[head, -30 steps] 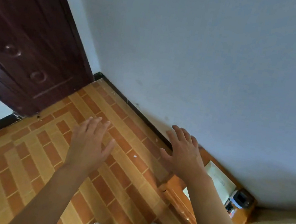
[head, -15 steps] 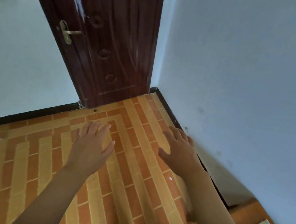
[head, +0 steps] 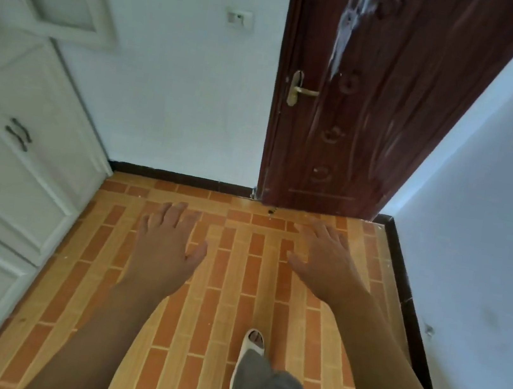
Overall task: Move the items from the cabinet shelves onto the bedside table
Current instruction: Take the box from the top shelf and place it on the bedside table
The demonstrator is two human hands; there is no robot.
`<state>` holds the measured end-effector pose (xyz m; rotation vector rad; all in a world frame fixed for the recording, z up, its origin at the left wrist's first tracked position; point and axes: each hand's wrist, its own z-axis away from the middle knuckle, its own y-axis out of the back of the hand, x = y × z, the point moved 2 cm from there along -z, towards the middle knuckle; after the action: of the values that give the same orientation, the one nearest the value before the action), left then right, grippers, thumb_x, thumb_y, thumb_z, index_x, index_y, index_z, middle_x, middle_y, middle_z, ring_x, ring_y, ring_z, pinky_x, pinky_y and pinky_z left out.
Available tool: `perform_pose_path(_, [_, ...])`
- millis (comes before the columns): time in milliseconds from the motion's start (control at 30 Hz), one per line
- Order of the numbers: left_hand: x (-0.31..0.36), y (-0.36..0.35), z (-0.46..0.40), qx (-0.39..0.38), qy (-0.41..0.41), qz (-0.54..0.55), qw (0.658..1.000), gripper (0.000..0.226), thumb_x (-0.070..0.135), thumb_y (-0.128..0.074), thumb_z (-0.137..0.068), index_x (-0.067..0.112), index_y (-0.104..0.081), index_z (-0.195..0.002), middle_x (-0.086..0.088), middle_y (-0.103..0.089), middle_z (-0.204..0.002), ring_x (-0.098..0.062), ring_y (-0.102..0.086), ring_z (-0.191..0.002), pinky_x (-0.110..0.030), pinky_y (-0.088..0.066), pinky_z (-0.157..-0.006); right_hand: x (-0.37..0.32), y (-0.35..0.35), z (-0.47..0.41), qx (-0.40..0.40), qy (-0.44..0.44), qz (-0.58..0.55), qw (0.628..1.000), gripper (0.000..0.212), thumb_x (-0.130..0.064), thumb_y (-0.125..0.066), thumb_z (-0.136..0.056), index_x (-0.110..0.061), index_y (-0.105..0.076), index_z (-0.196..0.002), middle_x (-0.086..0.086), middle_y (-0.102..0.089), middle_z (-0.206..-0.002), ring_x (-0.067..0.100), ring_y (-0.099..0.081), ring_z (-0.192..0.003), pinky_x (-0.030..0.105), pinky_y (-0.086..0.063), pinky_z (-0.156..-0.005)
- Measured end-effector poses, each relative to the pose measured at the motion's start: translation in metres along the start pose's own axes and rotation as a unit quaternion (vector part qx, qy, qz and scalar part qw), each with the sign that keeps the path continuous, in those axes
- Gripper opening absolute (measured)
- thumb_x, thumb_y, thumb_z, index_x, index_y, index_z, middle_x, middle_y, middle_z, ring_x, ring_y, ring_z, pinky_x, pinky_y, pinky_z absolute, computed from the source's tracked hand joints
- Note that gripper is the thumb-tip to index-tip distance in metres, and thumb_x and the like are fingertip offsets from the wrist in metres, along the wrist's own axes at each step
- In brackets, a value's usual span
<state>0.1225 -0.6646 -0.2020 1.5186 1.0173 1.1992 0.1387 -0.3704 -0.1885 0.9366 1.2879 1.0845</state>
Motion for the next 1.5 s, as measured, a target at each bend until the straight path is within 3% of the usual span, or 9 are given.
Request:
perform_pose_path(200, [-0.065, 0.007, -0.057, 0.05, 0.077, 0.01, 0.996, 0.055, 0.054, -0.047, -0.098, 0.024, -0.056, -0.143, -0.007, -0.049, -0.154, -0.035, -0.037, -0.146, -0.064, -0.035, -0.115, -0.046, -0.01, -0.121, -0.031, 0.095, 0.032, 0.994, 0.065, -0.052, -0.053, -0.098, -0.025, -0.042, -0.156, 0.0, -0.031, -0.168, 0.023, -0.026, -0.155, 0.048, -0.025, -0.124])
perform_pose_path(333, [-0.101, 0.017, -0.108, 0.061, 0.126, 0.018, 0.99, 0.061, 0.058, -0.041, -0.096, 0.023, -0.056, -0.143, -0.008, -0.05, -0.154, -0.036, -0.04, -0.145, -0.064, -0.036, -0.113, -0.07, -0.008, -0.212, -0.032, 0.147, 0.04, 0.988, 0.08, -0.064, -0.025, -0.086, -0.026, -0.047, -0.153, 0.003, -0.036, -0.165, 0.025, -0.031, -0.153, 0.052, -0.031, -0.122])
perform_pose_path(400, [-0.118, 0.025, -0.134, 0.082, 0.143, 0.015, 0.986, 0.063, 0.06, -0.039, -0.095, 0.022, -0.057, -0.142, -0.008, -0.051, -0.152, -0.037, -0.042, -0.144, -0.063, -0.037, -0.112, -0.083, -0.002, -0.259, -0.031, 0.174, 0.042, 0.983, 0.083, -0.064, -0.021, -0.084, -0.025, -0.046, -0.153, 0.002, -0.034, -0.166, 0.024, -0.03, -0.153, 0.052, -0.03, -0.122])
perform_pose_path(567, [-0.163, 0.054, -0.183, 0.111, 0.197, -0.005, 0.974, 0.067, 0.063, -0.037, -0.095, 0.022, -0.057, -0.145, -0.008, -0.051, -0.154, -0.036, -0.039, -0.146, -0.063, -0.036, -0.114, -0.13, 0.015, -0.359, -0.028, 0.242, 0.028, 0.969, 0.06, -0.051, -0.049, -0.102, -0.028, -0.041, -0.157, -0.003, -0.026, -0.169, 0.02, -0.021, -0.156, 0.049, -0.019, -0.128])
perform_pose_path(967, [-0.32, 0.121, -0.251, 0.152, 0.286, -0.055, 0.944, 0.069, 0.064, -0.035, -0.094, 0.025, -0.054, -0.148, -0.005, -0.048, -0.158, -0.033, -0.036, -0.149, -0.058, -0.031, -0.12, -0.308, 0.018, -0.521, -0.023, 0.391, 0.02, 0.92, 0.06, -0.049, -0.046, -0.105, -0.029, -0.036, -0.159, -0.004, -0.022, -0.171, 0.019, -0.017, -0.158, 0.047, -0.013, -0.129])
perform_pose_path(1500, [-0.591, 0.235, -0.381, 0.182, 0.276, -0.085, 0.94, 0.064, 0.061, -0.036, -0.095, 0.027, -0.052, -0.147, -0.002, -0.051, -0.154, -0.028, -0.041, -0.145, -0.054, -0.036, -0.118, -0.591, 0.033, -0.726, 0.032, 0.451, 0.015, 0.892, 0.062, -0.051, -0.049, -0.104, -0.025, -0.037, -0.159, -0.002, -0.025, -0.171, 0.019, -0.022, -0.157, 0.044, -0.02, -0.128])
